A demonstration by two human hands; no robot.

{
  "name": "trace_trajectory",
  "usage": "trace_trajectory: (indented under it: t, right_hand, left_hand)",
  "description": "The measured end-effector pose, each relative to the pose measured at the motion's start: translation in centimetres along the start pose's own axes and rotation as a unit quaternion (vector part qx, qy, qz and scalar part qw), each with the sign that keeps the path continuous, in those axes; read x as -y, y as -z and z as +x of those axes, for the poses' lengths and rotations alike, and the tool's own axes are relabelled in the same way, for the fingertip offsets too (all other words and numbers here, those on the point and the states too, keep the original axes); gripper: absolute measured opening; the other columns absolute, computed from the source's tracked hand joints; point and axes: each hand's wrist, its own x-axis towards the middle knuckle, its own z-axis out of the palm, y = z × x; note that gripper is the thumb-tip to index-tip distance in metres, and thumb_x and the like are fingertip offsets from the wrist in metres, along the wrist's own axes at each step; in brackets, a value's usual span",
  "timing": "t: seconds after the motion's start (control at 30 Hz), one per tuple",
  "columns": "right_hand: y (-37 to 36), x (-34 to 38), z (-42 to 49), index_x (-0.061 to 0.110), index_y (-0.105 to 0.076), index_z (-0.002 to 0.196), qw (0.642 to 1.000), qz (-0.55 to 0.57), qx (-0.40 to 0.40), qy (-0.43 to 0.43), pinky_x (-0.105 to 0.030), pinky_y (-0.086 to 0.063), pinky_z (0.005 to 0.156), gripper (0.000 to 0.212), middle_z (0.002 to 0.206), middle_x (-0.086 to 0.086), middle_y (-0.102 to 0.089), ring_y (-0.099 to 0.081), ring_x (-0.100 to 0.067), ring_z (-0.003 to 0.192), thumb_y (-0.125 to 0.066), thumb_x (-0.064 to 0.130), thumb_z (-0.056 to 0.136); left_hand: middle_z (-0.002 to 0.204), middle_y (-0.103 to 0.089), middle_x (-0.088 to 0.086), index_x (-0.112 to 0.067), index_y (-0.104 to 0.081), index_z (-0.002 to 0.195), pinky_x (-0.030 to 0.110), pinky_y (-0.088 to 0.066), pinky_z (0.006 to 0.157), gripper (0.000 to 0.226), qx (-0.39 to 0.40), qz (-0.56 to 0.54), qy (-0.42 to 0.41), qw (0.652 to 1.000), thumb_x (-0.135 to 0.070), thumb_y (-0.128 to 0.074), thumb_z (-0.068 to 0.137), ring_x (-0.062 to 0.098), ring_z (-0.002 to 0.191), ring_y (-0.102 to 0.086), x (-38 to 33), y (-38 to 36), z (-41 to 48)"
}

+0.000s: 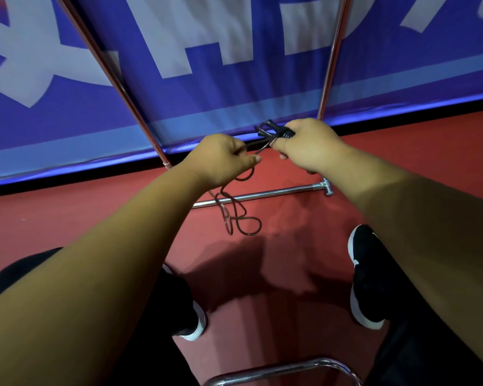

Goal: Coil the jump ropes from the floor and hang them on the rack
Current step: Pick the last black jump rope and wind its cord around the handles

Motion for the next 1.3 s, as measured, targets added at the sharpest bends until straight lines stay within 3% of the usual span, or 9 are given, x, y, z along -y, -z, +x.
trace_trajectory:
  t: [0.2, 0.33, 0.5, 0.57, 0.73, 0.8, 0.97, 1.17, 1.3]
  right_hand:
    - [0.6, 0.2, -0.1, 0.021, -0.070, 0.098, 1.000, 0.031, 0.006, -0.003, -0.025, -0.044, 0.041, 0.016, 0.086, 0.002, -0.079, -0.052, -0.011, 0.038, -0.069, 0.037, 0.098]
    - [0.4, 0.1, -0.2, 0.020, -0.068, 0.100, 1.000, -0.012, -0.006, 0.004, -0.028, -0.044, 0.047, 0.021, 0.090, -0.004, -0.076, -0.058, -0.017, 0.052, -0.068, 0.040, 0.097]
    - [0.2, 0.0, -0.2, 0.020, -0.067, 0.102, 0.999, -0.004, 0.047, -0.016, -0.028, -0.048, 0.046, 0.016, 0.084, 0.001, -0.079, -0.057, -0.023, 0.047, -0.065, 0.035, 0.098]
    - [0.1, -0.1, -0.1, 0.018, -0.067, 0.106, 0.996, 0.044, 0.073, -0.035, -0.031, -0.047, 0.050, 0.020, 0.082, -0.002, -0.079, -0.056, -0.024, 0.055, -0.067, 0.037, 0.099]
    - [0.3, -0.3, 0.2, 0.013, -0.067, 0.110, 0.983, 0.130, 0.090, -0.088, -0.027, -0.037, 0.046, 0.025, 0.082, -0.005, -0.077, -0.050, -0.024, 0.059, -0.067, 0.036, 0.099]
    - [0.4, -0.4, 0.3, 0.014, -0.063, 0.102, 0.975, 0.172, 0.085, -0.115, -0.024, -0.030, 0.043, 0.020, 0.081, -0.006, -0.071, -0.045, -0.020, 0.051, -0.067, 0.034, 0.099]
    - [1.3, -0.7, 0.3, 0.018, -0.052, 0.092, 0.951, 0.246, 0.078, -0.168, -0.019, -0.021, 0.042, 0.018, 0.076, -0.003, -0.058, -0.033, -0.012, 0.047, -0.065, 0.027, 0.101]
    - [2.1, 0.2, -0.1, 0.021, -0.052, 0.094, 0.928, 0.324, 0.105, -0.148, -0.017, -0.018, 0.039, 0.017, 0.076, 0.000, -0.056, -0.032, -0.010, 0.048, -0.069, 0.023, 0.094]
    - [1.9, 0.7, -0.2, 0.027, -0.060, 0.106, 0.919, 0.354, 0.115, -0.129, -0.019, -0.019, 0.041, 0.041, 0.080, 0.001, -0.057, -0.029, -0.010, 0.052, -0.078, 0.058, 0.087]
  left_hand:
    - [0.086, -0.076, 0.018, -0.017, -0.045, 0.065, 0.046, -0.059, 0.086, 0.041, 0.017, -0.384, -0.036, 0.922, 0.001, -0.071, 0.093, 0.031, 0.085, -0.075, -0.5, 0.4, -0.1]
    - [0.082, -0.070, 0.013, -0.018, -0.042, 0.076, 0.032, -0.058, 0.073, 0.038, 0.031, -0.450, -0.041, 0.891, 0.000, -0.067, 0.098, 0.020, 0.071, -0.065, -0.6, 0.9, -0.1]
    - [0.094, -0.059, 0.014, -0.015, -0.055, 0.095, 0.047, -0.053, 0.102, 0.018, 0.059, -0.477, -0.062, 0.875, 0.001, -0.059, 0.101, 0.024, 0.095, -0.070, -0.2, 0.9, 0.0]
    - [0.091, -0.060, 0.012, -0.014, -0.061, 0.101, 0.040, -0.053, 0.101, 0.011, 0.062, -0.489, -0.086, 0.866, -0.003, -0.060, 0.099, 0.020, 0.094, -0.069, -0.2, 1.0, 0.0]
    - [0.086, -0.073, 0.005, -0.007, -0.073, 0.109, 0.020, -0.047, 0.072, 0.013, 0.021, -0.399, -0.097, 0.912, -0.013, -0.063, 0.102, 0.008, 0.071, -0.062, -0.7, 1.9, -0.6]
    - [0.084, -0.071, 0.009, -0.007, -0.077, 0.111, 0.021, -0.047, 0.071, 0.020, 0.014, -0.333, -0.100, 0.938, -0.021, -0.067, 0.101, 0.010, 0.071, -0.063, -0.9, 2.7, -0.9]
    - [0.087, -0.071, -0.021, -0.030, -0.080, 0.111, 0.013, -0.043, 0.080, 0.026, 0.034, -0.097, -0.096, 0.990, -0.042, -0.058, 0.105, -0.009, 0.080, -0.061, 0.3, 3.2, -0.6]
    - [0.081, -0.077, -0.016, -0.029, -0.085, 0.097, 0.007, -0.043, 0.062, 0.014, 0.010, -0.156, 0.018, 0.988, -0.039, -0.080, 0.090, -0.009, 0.062, -0.059, 1.1, 3.8, 0.0]
    - [0.084, -0.080, -0.008, -0.024, -0.085, 0.090, 0.016, -0.047, 0.075, 0.013, 0.037, -0.170, 0.061, 0.983, -0.028, -0.090, 0.079, -0.004, 0.070, -0.067, 1.4, 4.2, -0.3]
